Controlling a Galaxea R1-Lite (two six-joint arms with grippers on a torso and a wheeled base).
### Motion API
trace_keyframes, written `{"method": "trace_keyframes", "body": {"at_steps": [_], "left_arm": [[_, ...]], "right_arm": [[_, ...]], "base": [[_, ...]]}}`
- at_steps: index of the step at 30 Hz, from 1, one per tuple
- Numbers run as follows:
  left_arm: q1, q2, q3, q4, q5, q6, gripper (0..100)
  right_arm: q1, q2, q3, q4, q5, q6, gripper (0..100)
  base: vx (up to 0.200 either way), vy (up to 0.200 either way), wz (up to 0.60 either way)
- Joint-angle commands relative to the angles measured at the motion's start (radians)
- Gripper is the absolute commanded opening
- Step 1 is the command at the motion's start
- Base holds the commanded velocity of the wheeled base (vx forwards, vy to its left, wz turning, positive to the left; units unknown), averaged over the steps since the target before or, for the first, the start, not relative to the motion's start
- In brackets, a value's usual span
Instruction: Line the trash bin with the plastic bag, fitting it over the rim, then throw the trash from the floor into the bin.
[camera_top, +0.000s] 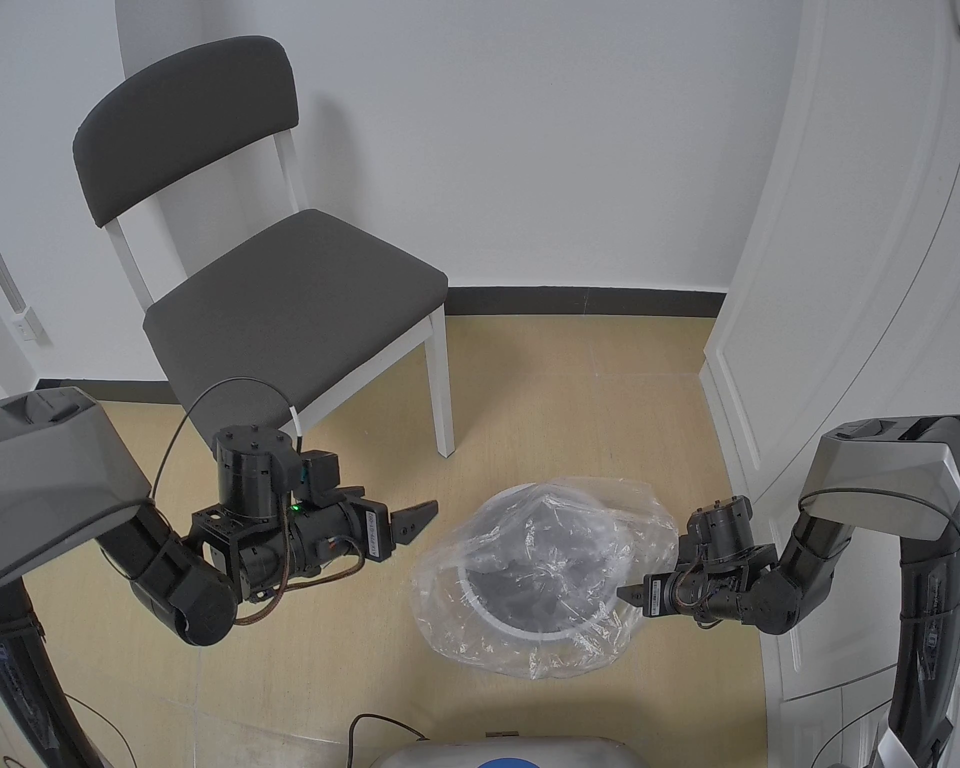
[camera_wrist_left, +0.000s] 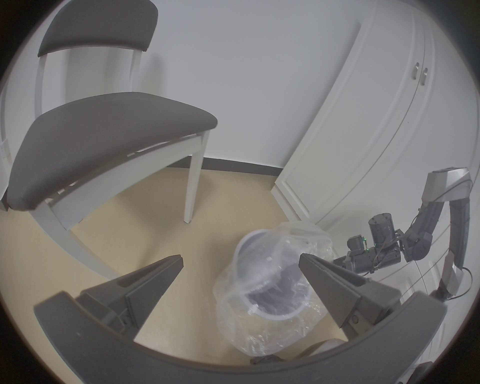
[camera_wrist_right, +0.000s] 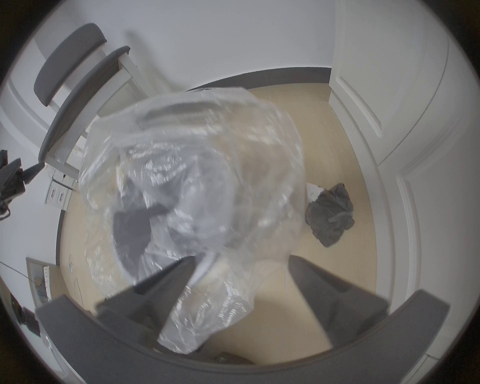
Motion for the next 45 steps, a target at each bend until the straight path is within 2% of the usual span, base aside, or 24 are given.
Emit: {"method": "trace_keyframes", "body": {"at_steps": [1, 2, 3, 5, 6, 13, 16, 21, 28, 29, 34, 38, 39, 45], "left_arm": [[-0.064, 0.059, 0.015, 0.000, 0.001, 0.000, 100], [-0.067, 0.064, 0.015, 0.000, 0.001, 0.000, 100], [-0.088, 0.090, 0.018, 0.000, 0.001, 0.000, 100], [-0.105, 0.139, 0.014, 0.000, 0.001, 0.000, 100], [-0.105, 0.151, 0.012, -0.002, 0.001, 0.000, 100], [-0.102, 0.248, -0.023, -0.002, 0.003, 0.000, 100], [-0.099, 0.302, -0.058, -0.003, 0.046, 0.000, 100], [-0.099, 0.312, -0.077, -0.005, 0.066, 0.000, 100], [-0.092, 0.381, -0.203, -0.017, 0.075, 0.003, 100], [-0.082, 0.392, -0.258, -0.016, 0.077, 0.010, 100], [-0.076, 0.431, -0.307, -0.008, 0.070, 0.046, 100], [-0.064, 0.478, -0.361, -0.010, 0.070, 0.112, 100], [-0.064, 0.480, -0.362, -0.010, 0.070, 0.118, 0], [-0.065, 0.474, -0.367, -0.013, 0.067, 0.136, 0]], "right_arm": [[-0.011, -0.063, 0.073, 0.007, 0.011, -0.064, 100], [-0.014, -0.068, 0.077, 0.007, 0.011, -0.073, 100], [-0.031, -0.089, 0.100, 0.007, 0.011, -0.133, 100], [-0.045, -0.131, 0.131, 0.007, 0.012, -0.187, 100], [-0.048, -0.143, 0.136, 0.007, 0.012, -0.192, 100], [-0.054, -0.217, 0.145, -0.001, 0.012, -0.198, 100], [-0.054, -0.229, 0.131, -0.016, 0.011, -0.192, 100], [-0.044, -0.240, 0.134, -0.070, 0.011, -0.196, 100], [-0.044, -0.255, 0.143, -0.076, 0.012, -0.196, 100], [-0.044, -0.275, 0.154, -0.075, 0.012, -0.196, 100], [-0.050, -0.297, 0.162, -0.075, 0.047, -0.198, 100], [-0.056, -0.298, 0.168, -0.076, 0.061, -0.198, 100], [-0.057, -0.298, 0.170, -0.076, 0.061, -0.198, 100], [-0.060, -0.310, 0.171, -0.075, 0.063, -0.198, 100]], "base": [[0.000, 0.000, 0.00], [0.000, 0.000, 0.00], [0.000, 0.000, 0.00], [0.000, 0.000, 0.00], [0.000, 0.000, 0.00], [0.000, 0.000, 0.00], [0.000, 0.000, 0.00], [0.000, 0.000, 0.00], [0.000, 0.000, 0.00], [0.000, 0.000, 0.00], [0.000, 0.000, 0.00], [0.000, 0.000, 0.00], [0.000, 0.000, 0.00], [0.000, 0.000, 0.00]]}}
